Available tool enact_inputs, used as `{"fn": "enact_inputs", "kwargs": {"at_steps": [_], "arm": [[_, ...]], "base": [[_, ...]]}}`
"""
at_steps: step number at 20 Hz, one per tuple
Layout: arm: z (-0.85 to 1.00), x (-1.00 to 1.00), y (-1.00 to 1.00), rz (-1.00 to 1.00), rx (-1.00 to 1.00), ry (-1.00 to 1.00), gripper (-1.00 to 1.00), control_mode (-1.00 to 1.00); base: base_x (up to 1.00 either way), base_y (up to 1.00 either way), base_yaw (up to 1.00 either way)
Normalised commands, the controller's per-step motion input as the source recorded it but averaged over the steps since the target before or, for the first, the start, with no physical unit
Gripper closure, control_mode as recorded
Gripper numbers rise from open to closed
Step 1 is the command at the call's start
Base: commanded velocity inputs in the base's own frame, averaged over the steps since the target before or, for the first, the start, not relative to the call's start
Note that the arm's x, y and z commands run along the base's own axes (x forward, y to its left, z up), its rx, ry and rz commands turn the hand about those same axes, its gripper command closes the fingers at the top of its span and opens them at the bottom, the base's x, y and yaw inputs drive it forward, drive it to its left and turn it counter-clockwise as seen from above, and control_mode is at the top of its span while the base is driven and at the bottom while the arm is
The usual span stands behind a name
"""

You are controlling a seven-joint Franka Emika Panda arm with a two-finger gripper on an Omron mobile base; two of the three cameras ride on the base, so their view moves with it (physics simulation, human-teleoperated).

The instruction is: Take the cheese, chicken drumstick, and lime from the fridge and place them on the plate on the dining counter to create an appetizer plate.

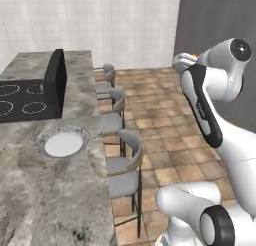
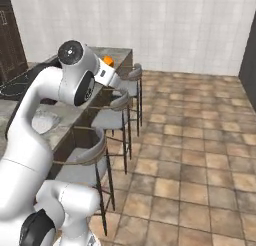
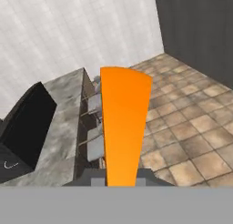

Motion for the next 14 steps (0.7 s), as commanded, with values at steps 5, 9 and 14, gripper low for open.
{"fn": "enact_inputs", "kwargs": {"at_steps": [5,9,14], "arm": [[0.00,0.00,0.00,0.00,0.00,0.00,1.00,1.00],[0.00,0.00,0.00,0.00,0.00,0.00,1.00,1.00],[0.00,0.00,0.00,0.00,0.00,0.00,1.00,1.00]], "base": [[0.97,-0.53,0.70],[0.92,-0.56,0.70],[0.94,-0.37,0.71]]}}
